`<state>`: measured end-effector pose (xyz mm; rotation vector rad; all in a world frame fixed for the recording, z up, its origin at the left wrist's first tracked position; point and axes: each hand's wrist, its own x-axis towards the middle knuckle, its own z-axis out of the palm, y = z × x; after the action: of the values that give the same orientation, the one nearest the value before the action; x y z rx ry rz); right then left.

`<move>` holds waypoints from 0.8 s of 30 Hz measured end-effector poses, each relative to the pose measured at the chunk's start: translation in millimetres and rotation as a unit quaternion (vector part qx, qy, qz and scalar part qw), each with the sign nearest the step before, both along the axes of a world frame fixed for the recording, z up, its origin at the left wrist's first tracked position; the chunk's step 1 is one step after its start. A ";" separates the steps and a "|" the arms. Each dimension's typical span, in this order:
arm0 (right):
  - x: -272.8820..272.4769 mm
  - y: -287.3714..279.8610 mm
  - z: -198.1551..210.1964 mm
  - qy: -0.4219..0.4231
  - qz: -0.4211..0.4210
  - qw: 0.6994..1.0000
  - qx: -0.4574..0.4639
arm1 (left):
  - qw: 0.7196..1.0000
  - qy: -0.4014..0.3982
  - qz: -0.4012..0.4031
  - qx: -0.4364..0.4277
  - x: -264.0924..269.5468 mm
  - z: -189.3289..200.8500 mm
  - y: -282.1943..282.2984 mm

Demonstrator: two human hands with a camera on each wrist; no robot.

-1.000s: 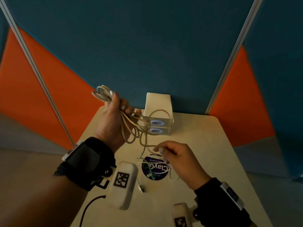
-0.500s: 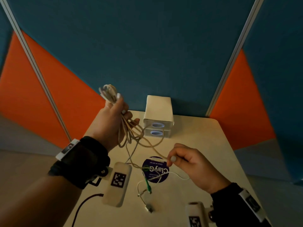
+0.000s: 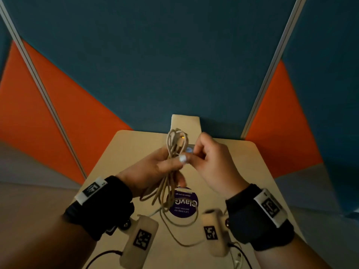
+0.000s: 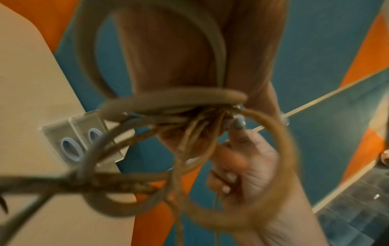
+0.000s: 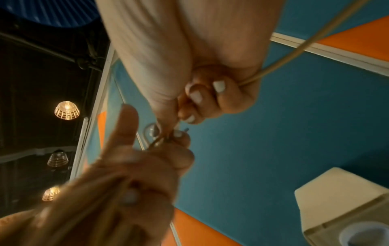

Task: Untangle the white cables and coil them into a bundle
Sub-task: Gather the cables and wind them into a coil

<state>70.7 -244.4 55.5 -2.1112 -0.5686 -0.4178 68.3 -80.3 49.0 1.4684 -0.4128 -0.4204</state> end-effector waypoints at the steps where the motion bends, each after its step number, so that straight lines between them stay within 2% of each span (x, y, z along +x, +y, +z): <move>1: 1.8 -1.3 -2.5 0.007 -0.013 1.000 -0.004 | 1.000 0.006 0.003 -0.007 -2.0 2.1 -1.1; 3: 2.6 -7.6 -7.8 0.081 0.009 0.997 -0.001 | 0.998 0.015 0.049 -0.021 -2.0 4.3 -0.8; 6: -0.3 -26.5 -21.9 0.238 0.067 0.969 0.021 | 0.988 0.029 0.145 -0.051 2.8 8.2 8.3; 8: -4.0 -34.4 -30.8 0.277 0.059 0.957 0.068 | 0.981 0.022 0.183 -0.061 6.8 10.1 14.9; 11: -7.2 -25.2 -28.4 0.263 0.022 0.949 0.170 | 0.983 -0.018 0.182 -0.009 8.2 7.1 12.0; 13: -7.1 -9.7 -20.2 0.228 0.013 0.952 0.203 | 0.986 -0.023 0.165 0.013 5.5 2.7 2.6; 16: -6.0 14.0 -11.6 0.177 0.007 0.964 0.200 | 0.989 -0.014 0.144 -0.001 -0.4 0.8 -14.8; 19: -5.7 29.1 -14.1 0.159 -0.029 0.966 0.203 | 0.989 -0.001 0.146 -0.004 0.1 1.7 -25.4; 24: -5.4 37.3 -23.5 0.195 -0.069 0.956 0.209 | 0.979 0.036 0.197 -0.024 2.9 2.6 -32.2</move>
<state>65.3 -207.1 32.0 -1.7599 -0.0884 -0.1691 71.1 -112.5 51.6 1.4417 -0.0670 -0.1445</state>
